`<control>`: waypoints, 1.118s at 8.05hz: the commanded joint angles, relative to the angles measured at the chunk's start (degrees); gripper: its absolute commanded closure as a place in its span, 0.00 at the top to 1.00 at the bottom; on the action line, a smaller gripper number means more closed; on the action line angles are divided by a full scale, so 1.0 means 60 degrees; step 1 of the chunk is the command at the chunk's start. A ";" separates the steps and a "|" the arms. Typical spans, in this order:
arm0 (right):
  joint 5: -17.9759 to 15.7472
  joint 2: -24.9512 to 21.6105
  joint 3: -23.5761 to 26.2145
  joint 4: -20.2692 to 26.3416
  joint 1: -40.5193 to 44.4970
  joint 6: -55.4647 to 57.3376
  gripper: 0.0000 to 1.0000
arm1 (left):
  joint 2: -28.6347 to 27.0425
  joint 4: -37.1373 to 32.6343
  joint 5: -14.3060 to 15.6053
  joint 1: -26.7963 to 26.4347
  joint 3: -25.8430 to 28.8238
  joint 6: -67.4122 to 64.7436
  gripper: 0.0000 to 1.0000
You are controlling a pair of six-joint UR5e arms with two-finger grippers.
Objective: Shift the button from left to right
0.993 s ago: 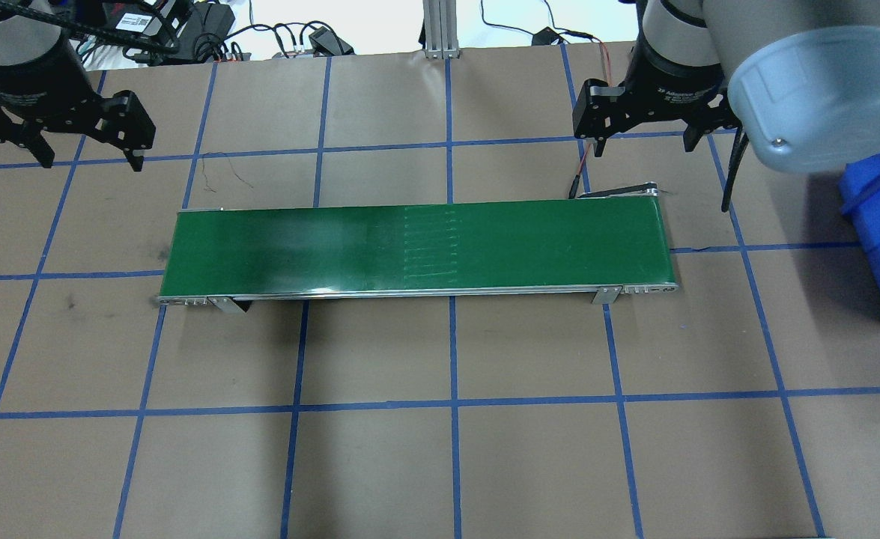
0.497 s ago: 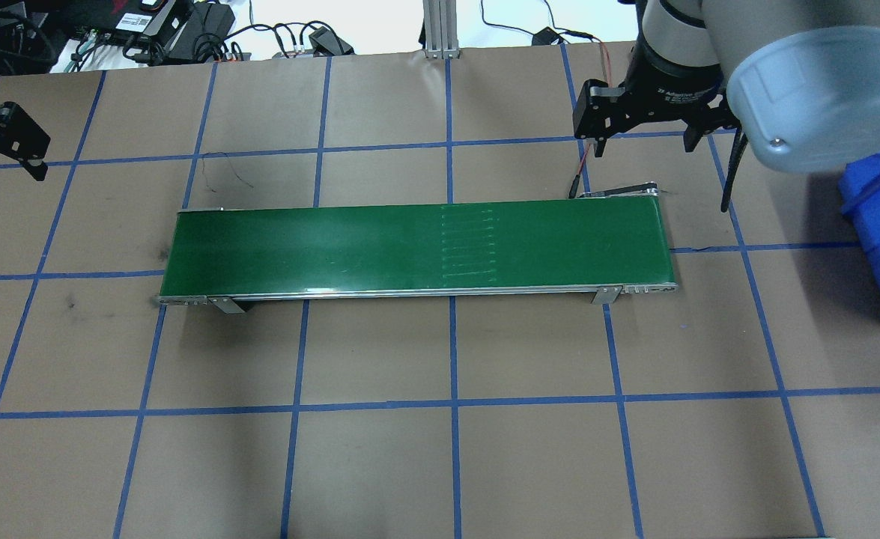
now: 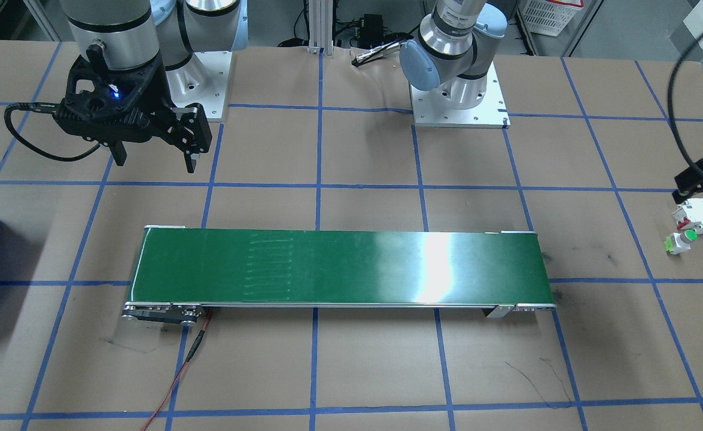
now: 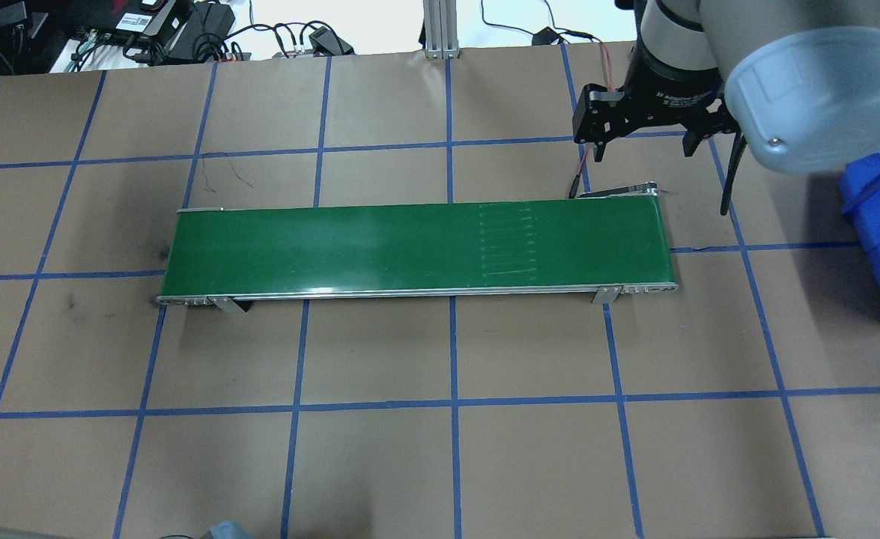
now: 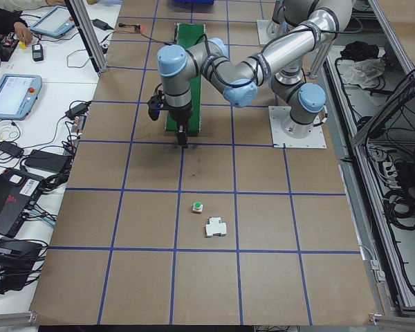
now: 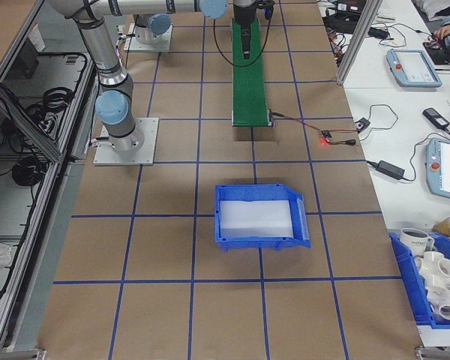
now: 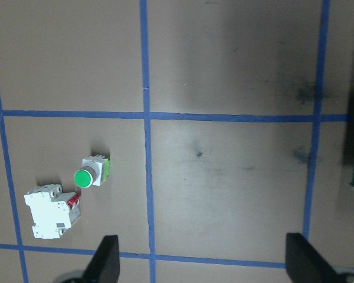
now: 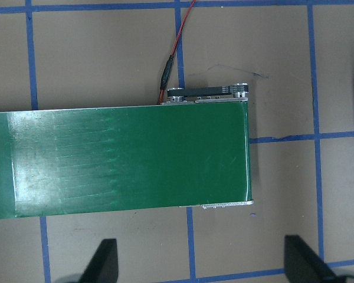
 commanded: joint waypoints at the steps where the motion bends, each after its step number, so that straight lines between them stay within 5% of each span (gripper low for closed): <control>1: 0.0015 0.0011 0.0025 0.0033 0.0000 0.0055 1.00 | -0.0986 0.0888 -0.0010 0.1424 -0.0009 0.1571 1.00; 4: 0.0015 0.0011 0.0068 0.0033 0.0000 0.0055 1.00 | -0.2027 0.1006 0.0005 0.2277 -0.0023 0.2349 1.00; 9: 0.0073 0.0011 0.0083 0.0018 0.0000 0.0055 1.00 | -0.3551 0.2556 0.0122 0.2293 -0.0009 0.3506 1.00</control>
